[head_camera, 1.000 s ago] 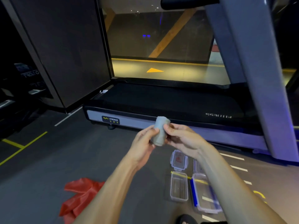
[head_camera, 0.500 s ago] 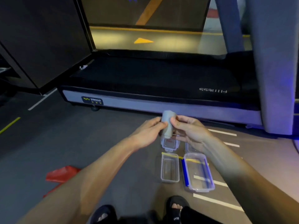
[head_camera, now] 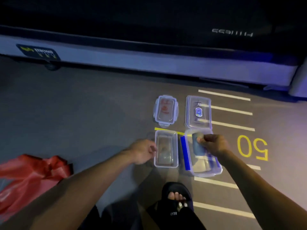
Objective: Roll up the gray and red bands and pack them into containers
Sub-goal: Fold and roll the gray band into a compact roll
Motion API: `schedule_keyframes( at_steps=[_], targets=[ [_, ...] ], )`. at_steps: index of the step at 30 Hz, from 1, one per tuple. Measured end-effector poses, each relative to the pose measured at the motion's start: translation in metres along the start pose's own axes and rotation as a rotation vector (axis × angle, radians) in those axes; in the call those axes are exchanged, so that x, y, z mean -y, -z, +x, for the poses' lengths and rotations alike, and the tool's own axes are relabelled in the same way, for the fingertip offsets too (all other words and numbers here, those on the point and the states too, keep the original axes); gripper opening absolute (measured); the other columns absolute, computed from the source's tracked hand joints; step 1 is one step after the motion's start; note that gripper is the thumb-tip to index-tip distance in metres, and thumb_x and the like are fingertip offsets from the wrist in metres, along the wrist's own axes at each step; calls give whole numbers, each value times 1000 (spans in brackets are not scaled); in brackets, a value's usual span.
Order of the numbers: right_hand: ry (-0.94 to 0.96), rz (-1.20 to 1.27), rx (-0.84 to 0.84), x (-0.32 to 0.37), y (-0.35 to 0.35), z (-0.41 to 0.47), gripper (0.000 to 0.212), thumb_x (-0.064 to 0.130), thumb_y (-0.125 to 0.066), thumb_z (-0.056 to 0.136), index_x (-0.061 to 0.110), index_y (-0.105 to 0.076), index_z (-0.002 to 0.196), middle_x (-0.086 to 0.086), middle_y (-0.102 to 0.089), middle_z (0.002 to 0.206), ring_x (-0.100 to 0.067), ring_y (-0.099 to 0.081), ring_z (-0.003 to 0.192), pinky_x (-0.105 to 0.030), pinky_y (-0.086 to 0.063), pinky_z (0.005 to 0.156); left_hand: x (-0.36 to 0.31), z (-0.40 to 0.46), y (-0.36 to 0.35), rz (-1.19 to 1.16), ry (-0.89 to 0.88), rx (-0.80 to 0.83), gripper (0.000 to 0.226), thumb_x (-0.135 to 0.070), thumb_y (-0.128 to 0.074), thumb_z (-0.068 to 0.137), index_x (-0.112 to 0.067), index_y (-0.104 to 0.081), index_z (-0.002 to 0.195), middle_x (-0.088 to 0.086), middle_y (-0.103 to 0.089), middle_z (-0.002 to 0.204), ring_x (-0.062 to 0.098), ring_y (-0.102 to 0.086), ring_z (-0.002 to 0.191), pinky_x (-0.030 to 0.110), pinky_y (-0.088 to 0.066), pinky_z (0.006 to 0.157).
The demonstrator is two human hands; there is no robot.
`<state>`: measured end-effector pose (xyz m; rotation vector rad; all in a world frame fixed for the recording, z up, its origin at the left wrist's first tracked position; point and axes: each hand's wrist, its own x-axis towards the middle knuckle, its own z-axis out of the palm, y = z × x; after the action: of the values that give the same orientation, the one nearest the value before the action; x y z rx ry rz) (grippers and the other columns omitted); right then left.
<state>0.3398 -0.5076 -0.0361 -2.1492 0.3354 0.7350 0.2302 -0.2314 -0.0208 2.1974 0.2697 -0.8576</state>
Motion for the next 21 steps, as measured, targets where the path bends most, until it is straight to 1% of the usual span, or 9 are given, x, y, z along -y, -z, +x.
schedule_keyframes(
  at_steps=[2, 4, 6, 8, 9, 12, 15, 18, 21],
  targets=[
    [-54, -7, -47, -25, -6, 29, 19, 37, -81, 86, 20, -77, 93, 1, -74, 80, -16, -66, 69, -34, -57, 65, 16, 18, -10, -40, 72, -64, 18, -22, -71, 95, -16, -71, 112, 1, -71, 90, 24, -70, 91, 20, -46, 75],
    [-79, 17, -68, -55, -16, 61, 32, 41, -85, 78, 18, -78, 98, 1, -77, 90, -22, -71, 82, -47, -62, 83, 29, 35, -19, -99, 132, -110, 23, -28, -73, 93, -18, -69, 113, 0, -72, 92, 24, -70, 86, 25, -53, 79],
    [-137, 151, -90, -58, -29, 68, 25, 26, -83, 84, 14, -75, 104, -2, -74, 97, -22, -67, 90, -41, -60, 85, 39, 50, -27, -107, 182, -137, 34, -34, -71, 94, -20, -61, 124, 6, -72, 107, 29, -71, 96, 35, -56, 87],
    [-150, 209, -103, -45, -39, 60, 25, 24, -81, 88, 15, -70, 108, 0, -70, 99, -18, -65, 89, -29, -55, 78, 45, 60, -33, -74, 209, -159, 51, -39, -66, 96, -23, -50, 142, 4, -69, 106, 30, -68, 105, 36, -53, 92],
    [-157, 221, -112, -44, -43, 59, 24, 23, -80, 88, 17, -67, 107, 2, -69, 98, -17, -65, 89, -30, -55, 81, 46, 62, -37, -74, 204, -151, 58, -40, -64, 98, -26, -43, 149, 1, -68, 99, 28, -68, 103, 36, -53, 93],
    [-163, 323, -115, -46, -56, 60, 24, 7, -80, 84, 16, -62, 97, 0, -69, 99, -22, -68, 100, -44, -55, 98, 45, 66, -48, -166, 159, -99, 69, -36, -63, 100, -36, -27, 158, -3, -68, 85, 24, -71, 91, 38, -55, 91],
    [-231, 323, -177, -52, -70, 60, 35, 29, -91, 74, 27, -62, 93, 3, -71, 102, -24, -70, 100, -51, -60, 90, 42, 72, -58, -250, 147, -108, 70, -27, -63, 100, -44, -26, 157, -1, -69, 86, 24, -72, 85, 40, -59, 86],
    [-240, 343, -208, -54, -82, 47, 43, 40, -93, 70, 30, -59, 93, 0, -69, 101, -28, -71, 96, -55, -63, 78, 38, 78, -61, -299, 149, -138, 70, -17, -61, 98, -46, -32, 155, -1, -66, 78, 24, -71, 77, 47, -61, 85],
    [-190, 295, -214, -58, -87, 47, 47, 52, -91, 66, 35, -58, 95, 2, -69, 101, -27, -70, 95, -55, -62, 79, 36, 81, -57, -315, 133, -160, 69, -9, -60, 96, -43, -40, 152, -4, -60, 68, 19, -66, 64, 48, -63, 80]
  ],
)
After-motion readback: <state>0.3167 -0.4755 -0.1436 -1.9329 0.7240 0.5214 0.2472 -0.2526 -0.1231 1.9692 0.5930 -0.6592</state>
